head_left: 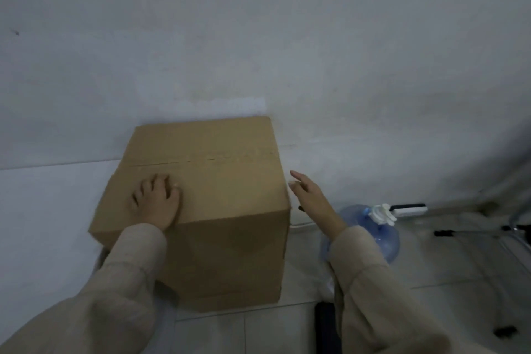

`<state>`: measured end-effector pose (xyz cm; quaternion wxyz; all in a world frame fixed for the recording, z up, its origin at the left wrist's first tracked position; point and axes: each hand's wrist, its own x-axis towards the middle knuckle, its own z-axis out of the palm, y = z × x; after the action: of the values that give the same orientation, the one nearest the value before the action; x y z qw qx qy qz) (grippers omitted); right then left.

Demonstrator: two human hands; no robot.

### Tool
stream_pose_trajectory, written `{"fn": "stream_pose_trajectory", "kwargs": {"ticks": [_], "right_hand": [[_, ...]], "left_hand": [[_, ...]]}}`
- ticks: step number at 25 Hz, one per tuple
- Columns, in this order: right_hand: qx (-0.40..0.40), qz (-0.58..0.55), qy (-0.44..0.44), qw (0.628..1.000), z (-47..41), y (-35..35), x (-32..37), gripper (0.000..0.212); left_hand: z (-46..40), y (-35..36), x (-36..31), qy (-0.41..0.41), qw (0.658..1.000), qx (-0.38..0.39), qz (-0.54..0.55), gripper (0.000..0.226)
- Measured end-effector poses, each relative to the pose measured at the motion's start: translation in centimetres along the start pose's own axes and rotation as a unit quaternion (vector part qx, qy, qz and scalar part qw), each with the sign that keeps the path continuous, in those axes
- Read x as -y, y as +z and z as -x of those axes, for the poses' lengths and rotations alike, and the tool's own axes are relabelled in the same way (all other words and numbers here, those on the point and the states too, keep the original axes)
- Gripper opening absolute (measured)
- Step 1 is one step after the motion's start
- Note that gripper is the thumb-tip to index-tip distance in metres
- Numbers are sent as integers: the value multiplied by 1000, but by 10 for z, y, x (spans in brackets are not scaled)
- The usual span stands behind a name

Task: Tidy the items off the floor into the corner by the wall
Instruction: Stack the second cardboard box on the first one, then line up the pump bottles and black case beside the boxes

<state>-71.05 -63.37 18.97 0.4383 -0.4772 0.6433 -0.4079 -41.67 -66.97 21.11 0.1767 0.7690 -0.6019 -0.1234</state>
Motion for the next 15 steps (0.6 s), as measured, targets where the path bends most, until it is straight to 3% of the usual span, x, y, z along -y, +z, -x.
{"fn": "stream_pose_trajectory", "kwargs": {"ticks": [7, 11, 15], "right_hand": [[-31, 47, 25, 998, 29, -135, -65, 26], [-58, 69, 37, 995, 40, -195, -100, 23], [-100, 76, 73, 989, 36, -237, -133, 22]], "left_hand": [[77, 72, -135, 131, 987, 28, 94, 37], [114, 96, -200, 210, 944, 29, 254, 27], [131, 133, -256, 278, 910, 85, 294, 32]]}}
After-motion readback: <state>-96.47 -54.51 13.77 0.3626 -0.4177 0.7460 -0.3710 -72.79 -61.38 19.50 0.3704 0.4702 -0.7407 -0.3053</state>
